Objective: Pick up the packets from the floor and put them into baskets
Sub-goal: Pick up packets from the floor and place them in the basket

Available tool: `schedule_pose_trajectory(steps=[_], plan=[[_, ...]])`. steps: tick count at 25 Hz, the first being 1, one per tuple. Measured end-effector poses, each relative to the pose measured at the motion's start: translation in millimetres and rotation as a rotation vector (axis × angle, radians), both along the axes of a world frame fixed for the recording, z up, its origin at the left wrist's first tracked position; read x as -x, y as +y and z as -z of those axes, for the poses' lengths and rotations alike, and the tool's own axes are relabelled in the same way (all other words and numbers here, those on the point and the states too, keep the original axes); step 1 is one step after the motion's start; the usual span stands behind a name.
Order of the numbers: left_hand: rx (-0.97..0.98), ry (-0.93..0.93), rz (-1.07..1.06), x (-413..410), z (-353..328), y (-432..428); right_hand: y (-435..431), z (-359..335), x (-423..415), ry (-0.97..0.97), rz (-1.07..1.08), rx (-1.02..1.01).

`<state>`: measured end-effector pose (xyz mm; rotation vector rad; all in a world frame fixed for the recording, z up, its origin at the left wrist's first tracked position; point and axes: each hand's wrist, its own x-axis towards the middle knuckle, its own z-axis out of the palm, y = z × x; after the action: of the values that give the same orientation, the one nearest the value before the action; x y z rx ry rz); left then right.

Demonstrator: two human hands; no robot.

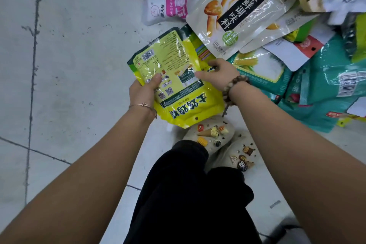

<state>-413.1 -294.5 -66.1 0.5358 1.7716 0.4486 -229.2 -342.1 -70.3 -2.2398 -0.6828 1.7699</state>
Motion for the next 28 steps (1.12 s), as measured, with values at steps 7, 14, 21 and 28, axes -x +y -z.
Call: schedule_pose_trajectory(steps=[7,14,21,28], plan=[[0.024,-0.187,0.292,-41,-31,-28,-30,-36,-33,0.208,0.331,0.039],[0.281,0.259,0.150,-42,35,-25,-54,-30,-57,-0.128,0.519,-0.232],[0.286,0.014,-0.214,-86,43,-18,-55,-13,-62,-0.273,0.764,-0.219],[0.194,0.055,-0.173,-86,18,-19,-58,-22,-72,-0.259,0.750,-0.147]])
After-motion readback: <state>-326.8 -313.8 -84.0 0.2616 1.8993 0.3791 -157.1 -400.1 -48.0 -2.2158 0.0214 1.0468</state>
